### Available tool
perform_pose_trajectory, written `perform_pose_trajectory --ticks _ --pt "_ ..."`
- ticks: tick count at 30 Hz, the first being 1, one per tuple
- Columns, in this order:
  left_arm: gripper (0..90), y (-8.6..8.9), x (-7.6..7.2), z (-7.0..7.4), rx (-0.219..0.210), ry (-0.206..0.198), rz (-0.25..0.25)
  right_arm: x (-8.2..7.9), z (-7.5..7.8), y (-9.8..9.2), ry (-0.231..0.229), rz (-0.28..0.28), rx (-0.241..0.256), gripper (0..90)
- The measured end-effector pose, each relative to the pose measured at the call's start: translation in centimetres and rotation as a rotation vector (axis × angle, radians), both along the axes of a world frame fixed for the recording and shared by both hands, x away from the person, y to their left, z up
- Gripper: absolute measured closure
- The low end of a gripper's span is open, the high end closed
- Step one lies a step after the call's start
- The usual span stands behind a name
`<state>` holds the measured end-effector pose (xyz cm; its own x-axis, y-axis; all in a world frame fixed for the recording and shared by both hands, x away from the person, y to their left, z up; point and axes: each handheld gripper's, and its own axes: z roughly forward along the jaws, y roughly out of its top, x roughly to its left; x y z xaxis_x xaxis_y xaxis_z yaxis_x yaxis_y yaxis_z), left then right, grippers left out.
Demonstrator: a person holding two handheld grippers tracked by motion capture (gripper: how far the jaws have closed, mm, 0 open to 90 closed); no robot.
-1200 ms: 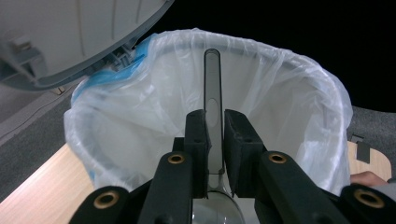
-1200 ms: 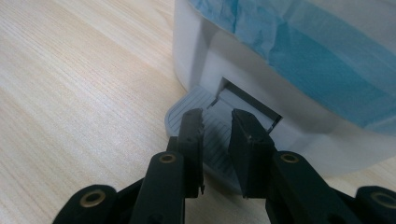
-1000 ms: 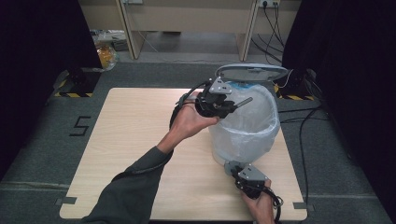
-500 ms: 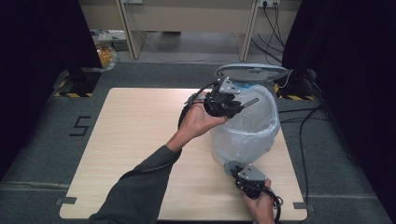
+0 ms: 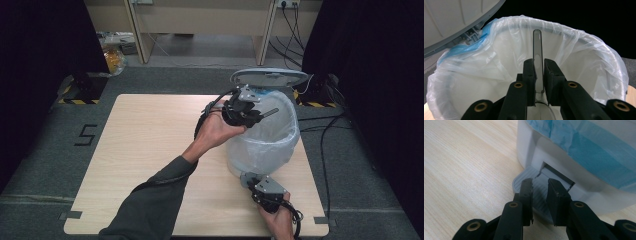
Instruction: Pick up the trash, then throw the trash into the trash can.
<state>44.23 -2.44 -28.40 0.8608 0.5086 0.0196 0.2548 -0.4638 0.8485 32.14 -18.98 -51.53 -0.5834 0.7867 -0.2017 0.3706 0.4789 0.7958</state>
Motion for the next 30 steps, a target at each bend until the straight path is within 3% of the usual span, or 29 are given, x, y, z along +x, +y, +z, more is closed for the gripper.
perform_pose_trajectory --ticks 11,16,18,21,23,24,30 --pt "80.1 0.1 0.1 -0.2 0.005 0.002 0.006 0.0 0.0 0.0 -0.001 0.001 0.000 74.0" --pt "79.8 -0.1 0.5 -0.5 0.008 0.023 0.012 0.0 0.0 0.0 -0.001 0.000 -0.002 74.0" --pt "70.3 -0.2 0.6 -0.6 0.002 0.022 0.020 0.0 0.0 0.0 -0.001 -0.001 -0.002 74.0" --pt "71.2 -0.3 0.5 -0.7 0.006 0.020 0.016 0.0 0.0 0.0 -0.001 0.000 -0.002 74.0" --pt "67.2 -0.3 0.4 -0.5 -0.012 0.015 0.024 0.0 0.0 0.0 -0.001 0.000 -0.001 74.0" --pt "60.2 -0.2 0.4 -0.3 -0.021 0.014 0.031 0.0 0.0 0.0 0.000 0.000 -0.001 74.0" --pt "47.6 0.5 -0.5 0.6 -0.068 -0.011 0.033 0.0 0.0 0.0 0.000 0.000 0.000 74.0"
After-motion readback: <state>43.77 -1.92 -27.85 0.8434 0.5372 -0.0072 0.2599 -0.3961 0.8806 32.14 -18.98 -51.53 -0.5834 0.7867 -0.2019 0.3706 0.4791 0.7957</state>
